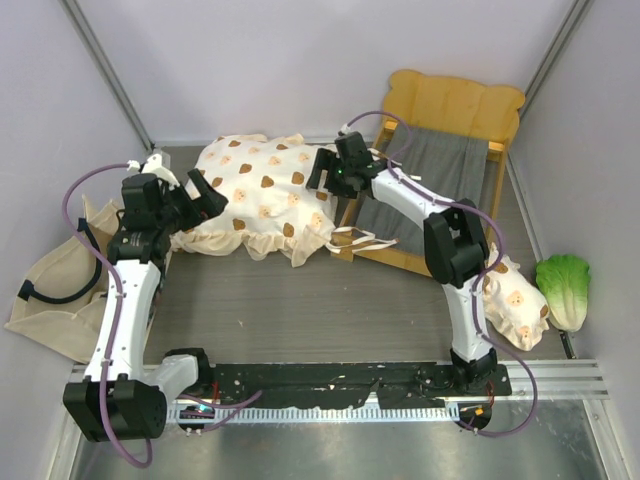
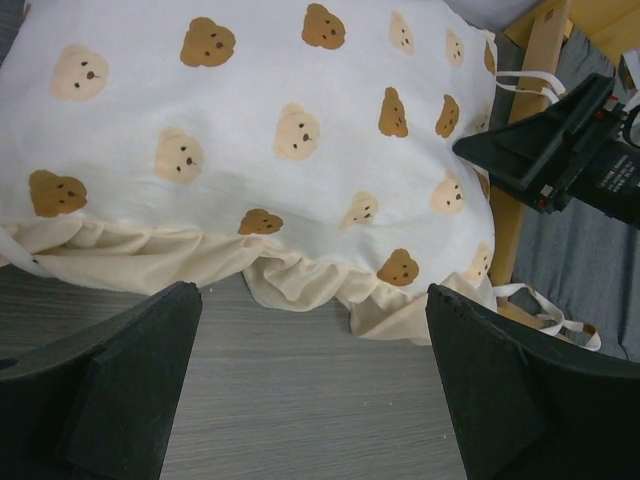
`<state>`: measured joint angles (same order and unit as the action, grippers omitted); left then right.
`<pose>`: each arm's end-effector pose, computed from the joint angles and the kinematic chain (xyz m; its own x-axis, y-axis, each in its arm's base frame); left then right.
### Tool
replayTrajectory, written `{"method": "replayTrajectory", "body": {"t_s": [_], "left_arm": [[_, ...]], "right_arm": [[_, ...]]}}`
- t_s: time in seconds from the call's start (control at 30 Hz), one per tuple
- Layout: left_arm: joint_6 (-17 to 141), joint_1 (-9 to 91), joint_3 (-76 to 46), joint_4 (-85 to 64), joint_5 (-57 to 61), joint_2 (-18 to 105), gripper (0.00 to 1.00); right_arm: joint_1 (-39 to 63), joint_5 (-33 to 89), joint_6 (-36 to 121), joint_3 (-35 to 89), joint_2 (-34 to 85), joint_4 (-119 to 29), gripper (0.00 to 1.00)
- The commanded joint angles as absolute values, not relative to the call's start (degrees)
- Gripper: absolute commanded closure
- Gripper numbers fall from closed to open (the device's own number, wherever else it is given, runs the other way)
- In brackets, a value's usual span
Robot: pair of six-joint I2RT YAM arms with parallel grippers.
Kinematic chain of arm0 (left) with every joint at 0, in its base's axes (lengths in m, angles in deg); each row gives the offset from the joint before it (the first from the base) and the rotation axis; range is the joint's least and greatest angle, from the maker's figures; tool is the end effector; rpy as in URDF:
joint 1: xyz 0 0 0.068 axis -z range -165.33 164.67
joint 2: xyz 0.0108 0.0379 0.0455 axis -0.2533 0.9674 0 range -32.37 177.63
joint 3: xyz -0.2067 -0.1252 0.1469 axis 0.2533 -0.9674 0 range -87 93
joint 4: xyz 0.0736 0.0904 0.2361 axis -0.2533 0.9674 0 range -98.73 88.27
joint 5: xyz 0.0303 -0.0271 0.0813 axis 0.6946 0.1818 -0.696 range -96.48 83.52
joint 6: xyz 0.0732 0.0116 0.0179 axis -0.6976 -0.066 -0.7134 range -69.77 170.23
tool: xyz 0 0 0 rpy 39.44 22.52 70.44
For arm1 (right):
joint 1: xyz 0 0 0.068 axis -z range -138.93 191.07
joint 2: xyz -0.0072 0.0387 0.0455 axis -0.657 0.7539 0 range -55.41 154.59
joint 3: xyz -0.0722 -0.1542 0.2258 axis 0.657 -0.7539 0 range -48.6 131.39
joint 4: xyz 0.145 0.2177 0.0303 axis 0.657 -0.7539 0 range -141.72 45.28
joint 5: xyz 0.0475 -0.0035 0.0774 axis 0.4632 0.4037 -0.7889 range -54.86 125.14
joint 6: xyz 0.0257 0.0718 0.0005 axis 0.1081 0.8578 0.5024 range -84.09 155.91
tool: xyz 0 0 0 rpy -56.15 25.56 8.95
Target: Set up the pet bed
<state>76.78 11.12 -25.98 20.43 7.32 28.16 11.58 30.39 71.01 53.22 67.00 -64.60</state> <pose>0.2520 0.0003 0.3488 -0.4950 -0.4656 -0.7336 -0.0811 0.8654 -0.4945 0.4539 0.2630 0.2246 -0.7759 0.2194 -0.5915 -0.1215 0.8681 0.4813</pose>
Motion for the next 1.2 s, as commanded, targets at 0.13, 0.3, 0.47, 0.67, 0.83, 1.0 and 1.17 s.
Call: {"method": "replayTrajectory", "body": {"t_s": [0.13, 0.3, 0.47, 0.67, 0.83, 1.0, 1.17], "left_arm": [[75.5, 10.4, -25.9, 19.4, 9.3, 27.4, 0.0], [75.4, 10.3, -27.2, 18.3, 10.0, 27.0, 0.0], [75.4, 10.2, -27.5, 18.0, 10.0, 27.0, 0.0], [75.2, 10.2, -26.5, 18.3, 9.5, 27.5, 0.0], [76.1, 9.7, -25.1, 19.6, 6.4, 27.0, 0.0], [76.3, 9.1, -22.0, 20.4, 5.7, 28.6, 0.0], [76.5, 8.6, -18.5, 20.4, 6.8, 30.6, 0.0]], "right_arm": [[10.7, 28.7, 72.2, 60.2, 73.7, -65.7, 0.22], [10.7, 22.4, 72.0, 61.7, 74.7, -61.3, 0.72], [10.7, 21.1, 72.2, 63.5, 72.7, -58.8, 0.96], [10.6, 18.4, 71.2, 65.8, 70.4, -57.1, 0.99], [10.5, 18.9, 70.3, 69.2, 66.8, -58.2, 0.99], [10.6, 19.7, 67.2, 71.6, 62.9, -59.8, 0.99], [10.7, 23.4, 63.3, 72.4, 57.7, -61.6, 0.99]]}}
